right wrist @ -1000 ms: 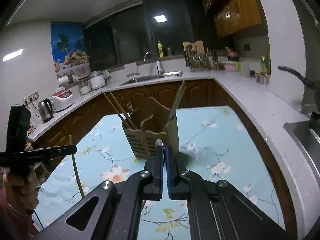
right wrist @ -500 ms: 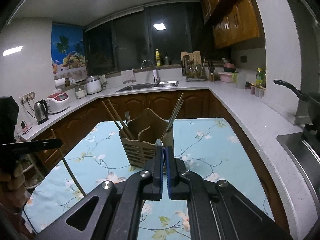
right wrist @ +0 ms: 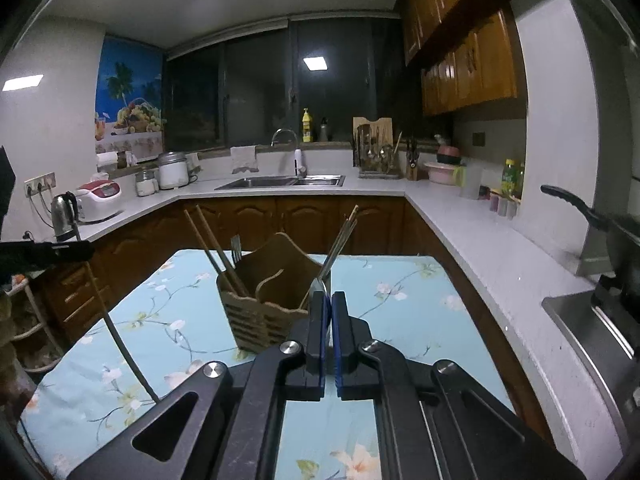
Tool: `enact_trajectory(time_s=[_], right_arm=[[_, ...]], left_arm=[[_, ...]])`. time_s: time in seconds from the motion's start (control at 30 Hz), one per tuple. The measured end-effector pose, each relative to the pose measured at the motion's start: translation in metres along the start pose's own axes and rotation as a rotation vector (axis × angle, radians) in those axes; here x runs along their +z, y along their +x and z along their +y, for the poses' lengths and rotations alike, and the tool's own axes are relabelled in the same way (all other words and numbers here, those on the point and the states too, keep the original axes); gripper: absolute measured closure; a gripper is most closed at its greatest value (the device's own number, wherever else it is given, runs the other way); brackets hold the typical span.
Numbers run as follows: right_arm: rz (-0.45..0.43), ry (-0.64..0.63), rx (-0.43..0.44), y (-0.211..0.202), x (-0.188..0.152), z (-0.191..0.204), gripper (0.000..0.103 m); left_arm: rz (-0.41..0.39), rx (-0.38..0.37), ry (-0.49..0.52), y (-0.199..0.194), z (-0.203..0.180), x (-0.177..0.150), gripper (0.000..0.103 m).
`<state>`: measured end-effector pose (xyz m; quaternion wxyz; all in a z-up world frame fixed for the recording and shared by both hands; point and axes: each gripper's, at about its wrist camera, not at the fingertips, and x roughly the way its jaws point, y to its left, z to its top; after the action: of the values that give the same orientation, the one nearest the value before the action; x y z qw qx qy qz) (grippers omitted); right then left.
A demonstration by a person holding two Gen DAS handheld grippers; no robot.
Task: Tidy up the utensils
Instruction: 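Carry both held utensils over the caddy and lower them into its slots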
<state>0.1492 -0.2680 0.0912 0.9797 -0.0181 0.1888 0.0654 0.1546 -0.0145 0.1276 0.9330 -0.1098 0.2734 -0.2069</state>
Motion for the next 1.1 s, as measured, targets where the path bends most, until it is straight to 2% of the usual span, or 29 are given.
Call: enact_trajectory(time_s=[0.27,0.6,0.83,0.97,1.1], right_arm=[[-0.044,-0.035,-0.029,0.023,0.018,0.001,0.1],[-0.164,-0.117,-0.091,0.061,0.068,0.01,0.1],[-0.212,-0.14,-0.142,0.092,0.094,0.008,0.101],[-0.203,-0.166,-0.161,0.11,0.09,0.01,0.101],[-0.192,-0.193,-0.175,0.122,0.071,0.019,0.101]], left_arm=[[-0.035,0.007,0.019,0.008,-0.002,0.027,0.098],[-0.125,0.042,0.1,0.03,-0.012,0.092,0.098],[-0.193,0.061,0.074,0.064,-0.004,0.133,0.098],[-0.21,0.093,0.06,0.088,0.001,0.136,0.098],[-0.207,0.088,0.023,0.109,0.008,0.12,0.098]])
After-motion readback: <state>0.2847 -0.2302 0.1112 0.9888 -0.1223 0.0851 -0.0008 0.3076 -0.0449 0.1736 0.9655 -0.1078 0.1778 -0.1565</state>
